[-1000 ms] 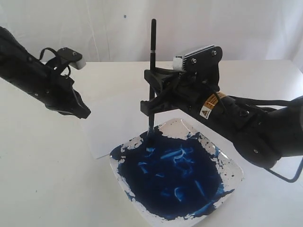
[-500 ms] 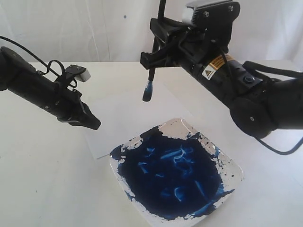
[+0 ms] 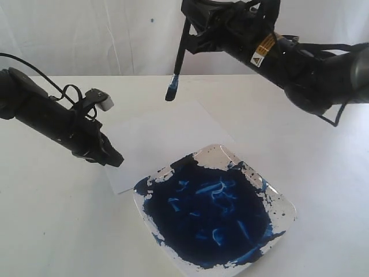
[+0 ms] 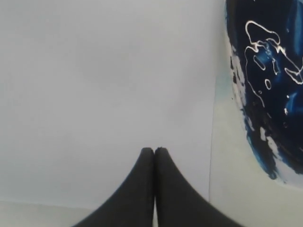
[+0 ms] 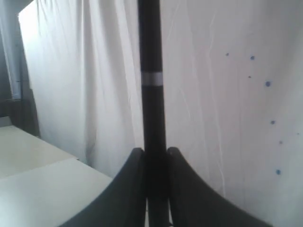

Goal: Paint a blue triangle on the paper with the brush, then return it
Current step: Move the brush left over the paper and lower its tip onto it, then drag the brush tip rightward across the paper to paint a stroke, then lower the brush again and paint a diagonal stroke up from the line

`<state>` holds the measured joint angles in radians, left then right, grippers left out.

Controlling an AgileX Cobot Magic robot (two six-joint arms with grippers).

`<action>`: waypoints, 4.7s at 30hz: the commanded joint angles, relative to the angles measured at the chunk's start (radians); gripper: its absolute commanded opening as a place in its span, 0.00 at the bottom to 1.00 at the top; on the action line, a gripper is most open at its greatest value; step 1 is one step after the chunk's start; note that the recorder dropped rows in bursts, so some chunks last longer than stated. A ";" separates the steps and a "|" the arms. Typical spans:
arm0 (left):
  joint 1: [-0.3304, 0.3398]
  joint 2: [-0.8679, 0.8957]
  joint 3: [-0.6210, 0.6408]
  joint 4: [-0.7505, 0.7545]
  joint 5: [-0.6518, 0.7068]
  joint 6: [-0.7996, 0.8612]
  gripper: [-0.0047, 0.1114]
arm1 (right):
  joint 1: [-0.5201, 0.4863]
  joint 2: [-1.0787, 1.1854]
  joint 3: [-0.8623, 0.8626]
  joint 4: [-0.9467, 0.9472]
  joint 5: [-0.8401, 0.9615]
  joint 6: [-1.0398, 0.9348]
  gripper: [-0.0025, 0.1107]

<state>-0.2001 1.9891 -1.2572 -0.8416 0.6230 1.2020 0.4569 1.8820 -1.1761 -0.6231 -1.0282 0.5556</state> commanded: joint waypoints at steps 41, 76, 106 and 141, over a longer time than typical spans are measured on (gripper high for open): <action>-0.002 0.061 0.022 -0.063 -0.019 0.251 0.04 | 0.071 0.394 -0.302 -0.138 -0.143 0.034 0.02; -0.002 0.061 0.022 -0.063 -0.019 0.251 0.04 | 0.071 0.395 -0.302 -0.139 -0.043 0.024 0.02; -0.002 0.061 0.022 -0.063 -0.019 0.251 0.04 | -0.061 0.395 -0.302 -0.129 -0.012 -0.037 0.02; -0.002 0.061 0.022 -0.055 -0.019 0.251 0.04 | 0.252 0.184 -0.298 0.534 0.556 -0.262 0.02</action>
<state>-0.2001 2.0517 -1.2425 -0.9001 0.5852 1.4534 0.6668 2.0744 -1.4723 -0.3497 -0.5148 0.4773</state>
